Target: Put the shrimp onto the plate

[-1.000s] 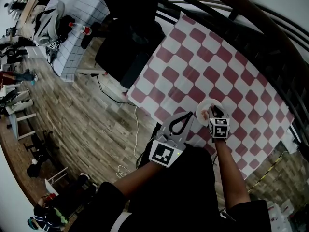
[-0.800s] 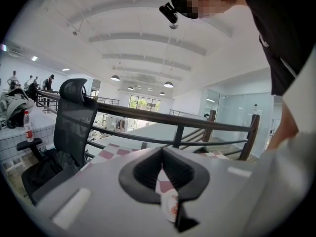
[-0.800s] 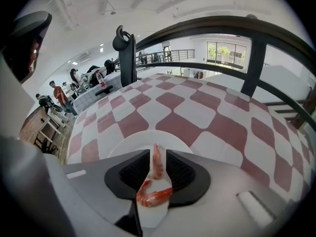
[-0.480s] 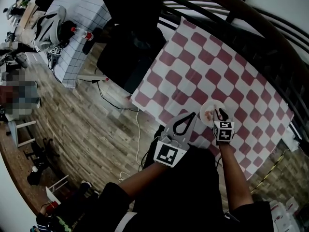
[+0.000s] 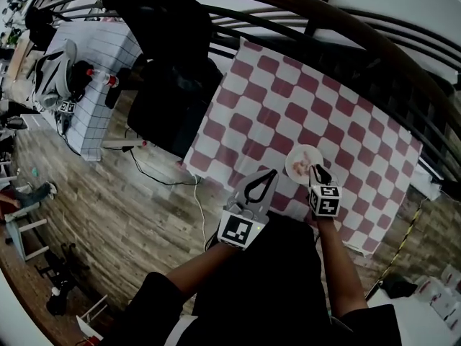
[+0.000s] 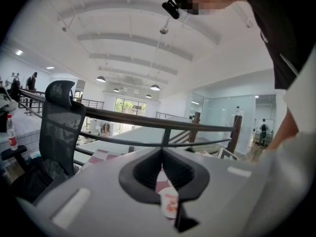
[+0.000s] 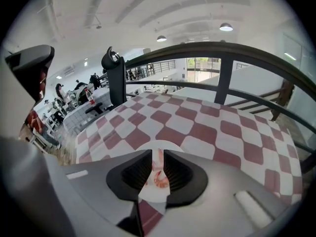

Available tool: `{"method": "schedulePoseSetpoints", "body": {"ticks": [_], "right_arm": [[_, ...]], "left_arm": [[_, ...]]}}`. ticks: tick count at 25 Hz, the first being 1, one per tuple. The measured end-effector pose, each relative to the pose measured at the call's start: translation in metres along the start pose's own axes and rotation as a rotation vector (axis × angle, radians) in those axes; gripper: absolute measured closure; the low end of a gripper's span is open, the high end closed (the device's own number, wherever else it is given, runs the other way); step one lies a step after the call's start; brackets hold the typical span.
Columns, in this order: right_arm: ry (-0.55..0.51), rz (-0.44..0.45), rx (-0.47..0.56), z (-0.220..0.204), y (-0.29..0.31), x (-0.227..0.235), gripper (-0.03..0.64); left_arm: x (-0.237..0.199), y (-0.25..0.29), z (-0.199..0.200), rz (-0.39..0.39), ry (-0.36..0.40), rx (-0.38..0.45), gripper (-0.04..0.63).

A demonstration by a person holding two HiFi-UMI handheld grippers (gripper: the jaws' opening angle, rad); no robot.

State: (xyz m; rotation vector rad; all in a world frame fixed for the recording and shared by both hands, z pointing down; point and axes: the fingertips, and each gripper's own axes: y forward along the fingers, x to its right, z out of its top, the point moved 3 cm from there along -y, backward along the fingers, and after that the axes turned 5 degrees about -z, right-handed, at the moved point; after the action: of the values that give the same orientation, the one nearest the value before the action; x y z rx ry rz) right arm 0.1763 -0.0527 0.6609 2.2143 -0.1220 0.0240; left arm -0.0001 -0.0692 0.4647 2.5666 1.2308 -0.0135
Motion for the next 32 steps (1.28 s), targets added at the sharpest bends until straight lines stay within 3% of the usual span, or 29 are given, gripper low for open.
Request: {"method": "schedulePoseSetpoints", "body": {"ticks": [14, 17, 24, 32], "right_arm": [[0.171, -0.08, 0.2, 0.031, -0.098, -0.033, 0.617], [0.164, -0.072, 0.241, 0.044, -0.119, -0.052, 0.617], [0.14, -0.073, 0.404, 0.075, -0.161, -0.097, 0.617], [0.119, -0.138, 0.58, 0.101, -0.213, -0.123, 0.618]], "left_arm": [[0.023, -0.021, 0.016, -0.189, -0.019, 0.052, 0.589], [0.02, -0.025, 0.022, -0.21, -0.055, 0.076, 0.589], [0.019, -0.035, 0.031, -0.26, -0.051, 0.105, 0.589], [0.023, -0.046, 0.045, -0.3, -0.038, 0.142, 0.589]]}}
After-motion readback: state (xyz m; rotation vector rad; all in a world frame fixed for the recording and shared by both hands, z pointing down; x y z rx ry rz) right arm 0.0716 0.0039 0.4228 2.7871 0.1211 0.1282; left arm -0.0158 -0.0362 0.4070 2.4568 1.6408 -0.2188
